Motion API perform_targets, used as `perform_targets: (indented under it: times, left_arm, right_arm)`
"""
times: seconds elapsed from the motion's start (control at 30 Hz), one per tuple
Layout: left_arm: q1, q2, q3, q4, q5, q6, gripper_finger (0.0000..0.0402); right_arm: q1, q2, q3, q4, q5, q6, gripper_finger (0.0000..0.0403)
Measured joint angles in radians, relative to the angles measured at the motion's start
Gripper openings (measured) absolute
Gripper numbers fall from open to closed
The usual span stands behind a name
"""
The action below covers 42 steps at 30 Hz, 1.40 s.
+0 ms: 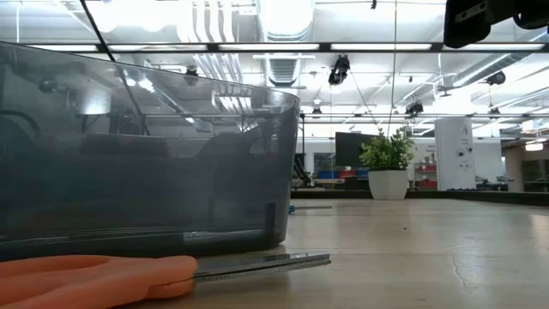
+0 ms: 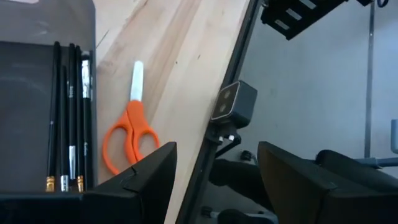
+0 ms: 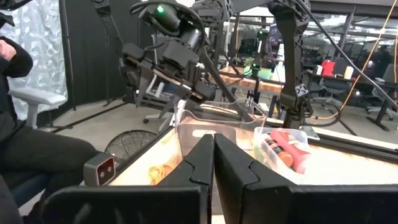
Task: Pick & Place Paint Supplies
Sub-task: Put the orange scissors into the bottom transparent bin
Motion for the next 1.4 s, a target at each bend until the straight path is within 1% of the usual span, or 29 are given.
perform_targets:
  times: [0.1,0.77,1.0,1.07,1.2,1.27,1.4]
  left_arm:
    - [-0.001,0.000,-0.005,0.021,-0.001,0.000,0.0232]
    - [0.008,0.000,-0.008,0.015,-0.015,0.001,0.0232]
    - [0.016,0.001,-0.008,0.012,-0.071,-0.013,0.0232]
    - [0.018,0.013,-0.005,0.013,-0.073,-0.022,0.0232]
    - [0.024,0.054,-0.005,-0.012,-0.040,-0.038,0.0232]
    - [0.028,0.070,0.004,-0.047,-0.026,-0.069,0.0232]
    - [0.033,0.098,0.031,-0.055,-0.004,-0.085,0.0232]
  right_arm:
    - [0.000,0.000,0.000,0.000,0.000,0.000,0.0008]
    - [0.001,0.000,0.000,0.000,0.000,0.000,0.0008]
    - [0.000,0.000,0.000,0.000,0.000,0.000,0.0008]
    - [0.000,0.000,0.000,0.000,0.000,0.000,0.0008]
    - [0.000,0.000,0.000,-0.005,0.000,0.000,0.0008]
    - [0.000,0.000,0.000,-0.006,0.000,0.000,0.0008]
    - [0.000,0.000,0.000,-0.006,0.000,0.000,0.0008]
